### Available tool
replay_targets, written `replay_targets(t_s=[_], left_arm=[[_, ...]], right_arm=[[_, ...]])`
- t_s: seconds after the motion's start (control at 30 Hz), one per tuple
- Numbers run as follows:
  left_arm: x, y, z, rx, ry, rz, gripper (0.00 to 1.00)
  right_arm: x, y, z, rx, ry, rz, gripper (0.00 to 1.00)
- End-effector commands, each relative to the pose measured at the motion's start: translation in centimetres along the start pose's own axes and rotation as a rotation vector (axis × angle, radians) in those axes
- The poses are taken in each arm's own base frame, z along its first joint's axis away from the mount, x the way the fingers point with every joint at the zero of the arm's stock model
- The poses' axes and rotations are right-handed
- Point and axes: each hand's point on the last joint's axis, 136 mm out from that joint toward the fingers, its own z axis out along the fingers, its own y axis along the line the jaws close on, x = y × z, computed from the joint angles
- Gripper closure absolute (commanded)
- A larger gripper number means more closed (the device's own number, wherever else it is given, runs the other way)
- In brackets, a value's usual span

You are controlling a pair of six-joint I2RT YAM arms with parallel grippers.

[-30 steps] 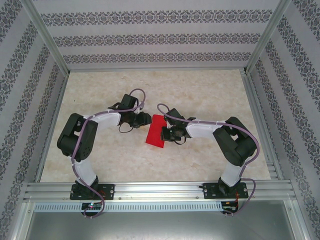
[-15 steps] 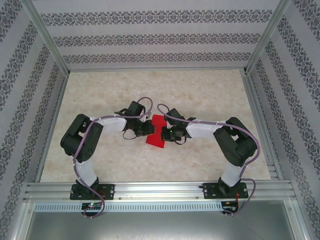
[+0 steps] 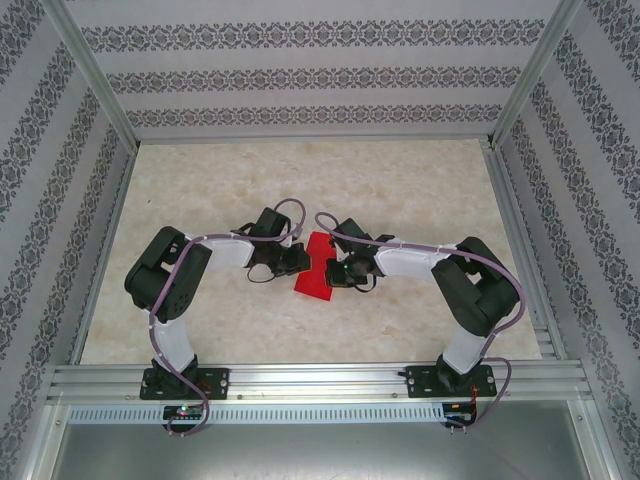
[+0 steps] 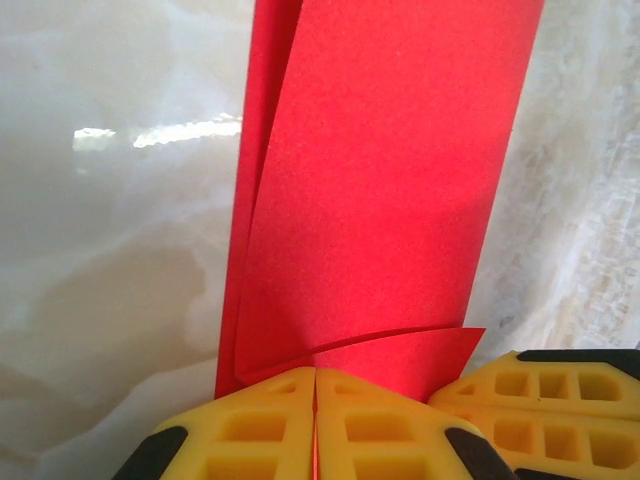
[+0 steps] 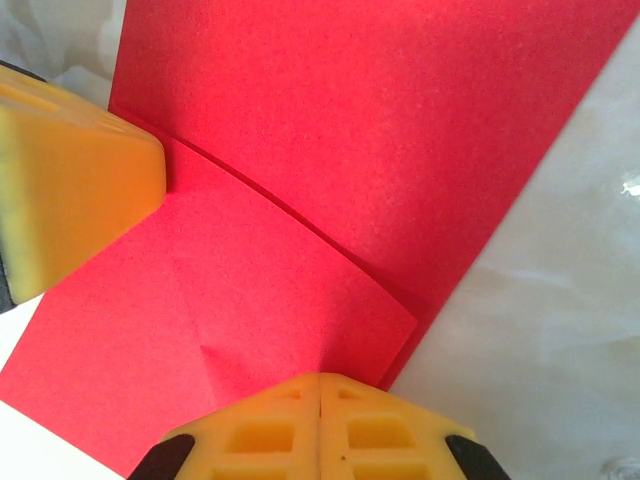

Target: Fold a paper plane with a square sheet of paper (pick it up from the middle)

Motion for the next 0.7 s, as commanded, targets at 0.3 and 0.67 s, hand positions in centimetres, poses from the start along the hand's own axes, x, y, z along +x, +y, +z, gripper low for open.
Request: replay_targets(t_s=[0.3,0.67], left_arm=[[0.4,-0.3,0.8,-0.018,0.009,0.014,0.92],[3.2,4.4,1.7,-0.264,0.104,-0.019,0.94]], right_arm=[[-0.3,0.6,-0.7,-0.004,-0.006,-0.017,0.94],[-2.2,5.8,-2.3,-0.144,-0.138,-0.08,0.93]])
